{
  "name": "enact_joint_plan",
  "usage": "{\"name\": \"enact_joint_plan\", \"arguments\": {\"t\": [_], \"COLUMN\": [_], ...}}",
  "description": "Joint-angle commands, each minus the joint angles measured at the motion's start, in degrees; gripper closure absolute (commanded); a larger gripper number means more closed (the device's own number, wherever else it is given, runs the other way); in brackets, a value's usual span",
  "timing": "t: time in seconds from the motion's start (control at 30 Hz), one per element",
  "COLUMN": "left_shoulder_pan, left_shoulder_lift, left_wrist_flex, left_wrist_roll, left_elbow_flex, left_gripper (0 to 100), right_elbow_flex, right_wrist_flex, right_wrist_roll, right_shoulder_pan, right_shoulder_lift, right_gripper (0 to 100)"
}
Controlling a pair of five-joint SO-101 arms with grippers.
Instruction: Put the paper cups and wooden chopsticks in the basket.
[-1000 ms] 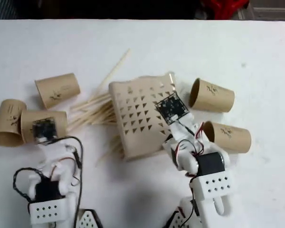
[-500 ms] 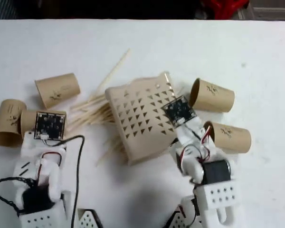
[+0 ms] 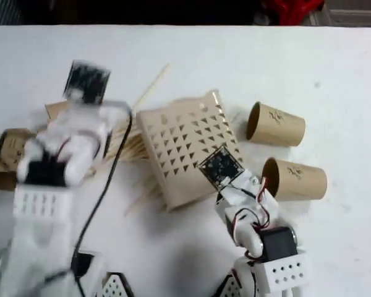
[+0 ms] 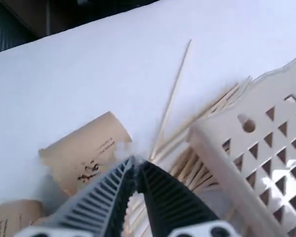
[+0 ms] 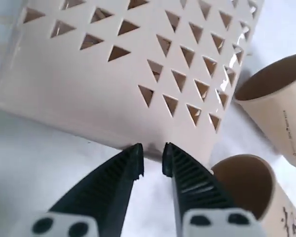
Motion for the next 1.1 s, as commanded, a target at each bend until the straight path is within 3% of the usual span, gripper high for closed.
{"name": "enact_joint_plan", "arguments": {"t": [0.0, 0.13, 0.4, 0.57, 0.7, 0.8, 0.9, 1.07], "left_shoulder_pan": [4.88, 6.90, 8.31, 10.15, 8.92, 6.55, 6.11, 6.11], "left_shoulder_lift": [16.48, 26.42, 39.08, 45.85, 49.45, 50.33, 50.51, 50.42], "left_wrist_flex": [0.26, 2.46, 8.79, 12.04, 15.82, 19.43, 21.01, 21.89], "left_wrist_roll": [2.11, 2.02, 2.20, 2.29, 7.47, 12.04, 10.02, 7.47], "left_elbow_flex": [-18.99, -29.19, -44.04, -50.81, -56.35, -59.78, -60.84, -60.75], "left_gripper": [98, 98, 98, 98, 98, 98, 98, 98], "right_elbow_flex": [3.08, 8.44, 10.73, 12.75, 10.20, 4.22, -3.78, -12.04], "right_wrist_flex": [-1.10, -0.75, 1.10, 1.27, 1.63, 1.98, 4.70, 8.13], "right_wrist_roll": [0.97, 6.24, 15.38, 19.43, 16.97, 10.37, 4.75, -2.37], "right_shoulder_pan": [-0.48, 0.92, 13.67, 16.92, 17.89, 17.63, 15.52, 6.11], "right_shoulder_lift": [0.92, 0.92, 1.01, 0.48, 0.48, 0.48, 0.57, 0.92], "right_gripper": [91.8, 91.8, 92.0, 92.0, 91.7, 91.7, 91.7, 91.7]}}
